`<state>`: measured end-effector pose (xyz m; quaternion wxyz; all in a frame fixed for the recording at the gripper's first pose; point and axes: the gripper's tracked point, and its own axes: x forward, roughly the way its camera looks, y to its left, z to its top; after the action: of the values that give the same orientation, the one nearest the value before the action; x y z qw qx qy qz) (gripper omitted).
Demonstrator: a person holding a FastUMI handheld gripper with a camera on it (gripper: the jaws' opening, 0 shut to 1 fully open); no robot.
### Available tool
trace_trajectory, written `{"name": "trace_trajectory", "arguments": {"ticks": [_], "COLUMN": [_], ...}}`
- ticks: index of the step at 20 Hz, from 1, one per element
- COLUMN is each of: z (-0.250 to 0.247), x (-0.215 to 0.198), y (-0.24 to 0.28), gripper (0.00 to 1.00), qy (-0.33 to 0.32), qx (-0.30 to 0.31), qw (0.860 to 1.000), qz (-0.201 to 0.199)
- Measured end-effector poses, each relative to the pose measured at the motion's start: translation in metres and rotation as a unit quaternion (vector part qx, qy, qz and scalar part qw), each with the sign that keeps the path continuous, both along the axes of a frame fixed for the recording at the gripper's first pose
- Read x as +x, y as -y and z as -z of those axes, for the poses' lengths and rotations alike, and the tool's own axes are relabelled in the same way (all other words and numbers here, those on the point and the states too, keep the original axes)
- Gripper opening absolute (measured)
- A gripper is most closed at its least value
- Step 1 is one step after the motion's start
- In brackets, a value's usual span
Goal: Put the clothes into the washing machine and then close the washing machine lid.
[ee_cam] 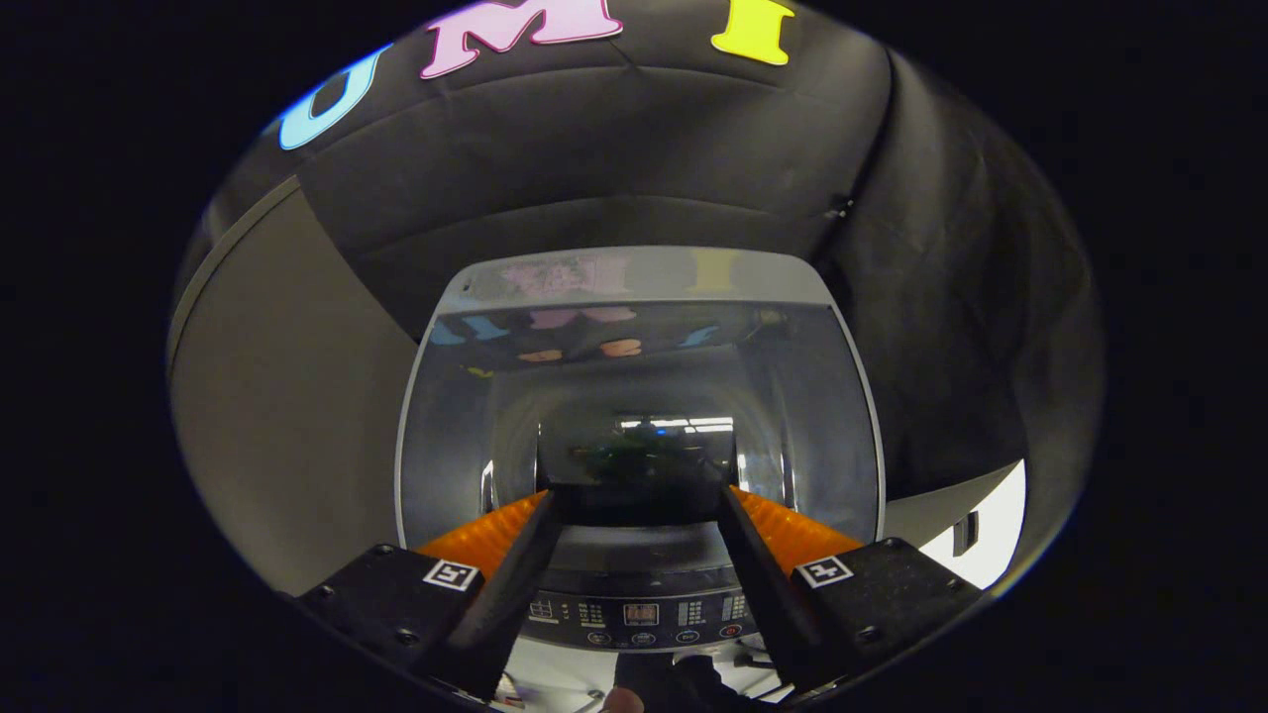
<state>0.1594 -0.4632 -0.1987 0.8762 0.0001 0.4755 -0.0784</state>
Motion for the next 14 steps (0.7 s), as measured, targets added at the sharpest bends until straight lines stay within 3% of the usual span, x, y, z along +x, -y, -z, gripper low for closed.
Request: {"name": "trace_trajectory", "arguments": {"ticks": [5, 9, 11, 14], "z": [-0.032, -0.090, -0.125, -0.193], "x": [0.007, 0.014, 0.017, 0.028], "y": [-0.020, -0.029, -0.033, -0.039], "gripper": [0.99, 0.99, 0.99, 0.99], "qy": [0.059, 0.134, 0.179, 0.277], "qx": [0.025, 0.003, -0.004, -0.002], "qw": [0.998, 0.990, 0.982, 0.960], "qz": [-0.011, -0.043, -0.053, -0.043]}}
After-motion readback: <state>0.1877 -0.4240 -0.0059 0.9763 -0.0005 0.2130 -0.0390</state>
